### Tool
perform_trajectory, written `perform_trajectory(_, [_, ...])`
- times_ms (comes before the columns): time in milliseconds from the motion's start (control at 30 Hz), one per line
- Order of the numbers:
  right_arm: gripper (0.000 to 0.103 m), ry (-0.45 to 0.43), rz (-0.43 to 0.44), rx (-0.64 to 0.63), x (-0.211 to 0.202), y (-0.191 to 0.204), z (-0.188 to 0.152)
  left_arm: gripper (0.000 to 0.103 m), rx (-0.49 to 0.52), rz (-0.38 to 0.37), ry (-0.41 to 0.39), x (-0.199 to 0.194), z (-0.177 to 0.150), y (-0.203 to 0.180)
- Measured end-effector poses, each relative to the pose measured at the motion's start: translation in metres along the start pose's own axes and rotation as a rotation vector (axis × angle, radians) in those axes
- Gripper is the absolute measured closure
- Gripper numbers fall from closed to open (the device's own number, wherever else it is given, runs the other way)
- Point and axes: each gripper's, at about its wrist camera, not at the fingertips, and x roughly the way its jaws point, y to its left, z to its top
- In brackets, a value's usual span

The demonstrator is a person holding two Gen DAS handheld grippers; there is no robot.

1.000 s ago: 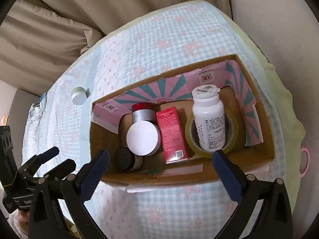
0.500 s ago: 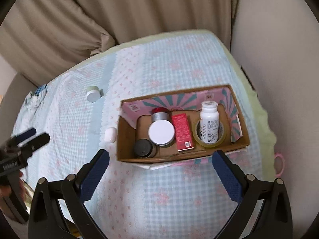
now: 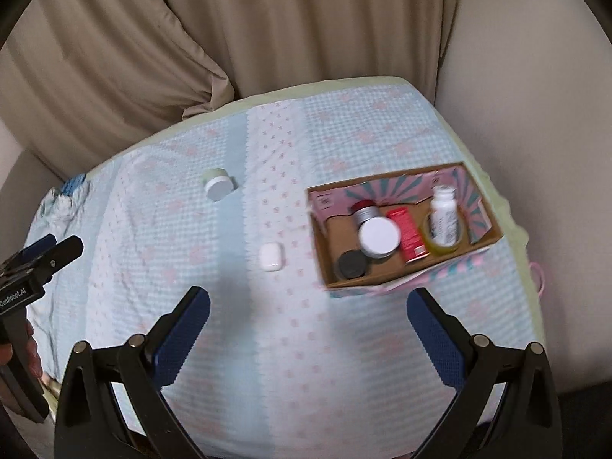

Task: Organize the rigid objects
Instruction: 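Withdraw both tools from the box toward the green jar and earbud case, then grasp the green-and-white jar with the left tool while the right tool grasps the white earbud case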

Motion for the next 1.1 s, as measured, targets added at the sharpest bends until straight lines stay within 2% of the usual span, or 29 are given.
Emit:
perform_trajectory(133, [0.0,-0.016,-0.014,0.055,0.003,0.034,-0.012,0.0,0.015,-0.043,0.027,0.01,0.006,0.044])
perform_trajectory(267, [0.0,-0.035,-0.018,0.082,0.008,0.066,-0.019,0.0,0.04,-0.058,0.054,0.027,0.014,0.069])
perform_trajectory(467, [0.0,-0.027,-0.045,0.042,0.031,0.096,-0.022,0.0,0.111,-0.106,0.106,0.072,0.033,0.088])
perform_trajectory(633, [0.0,-0.01,-0.069,0.027,0.069,0.1,-0.019,0.0,0.196,-0.158,0.144,0.123,0.054,0.086])
perform_trajectory(867, [0.0,0.009,-0.11,0.001,0.146,0.095,-0.012,0.0,0.429,-0.17,0.226,0.238,0.084,0.053])
perform_trajectory(1100, [0.0,0.011,-0.111,0.025,0.23,0.079,-0.014,0.007,0.536,-0.187,0.314,0.355,0.106,0.029])
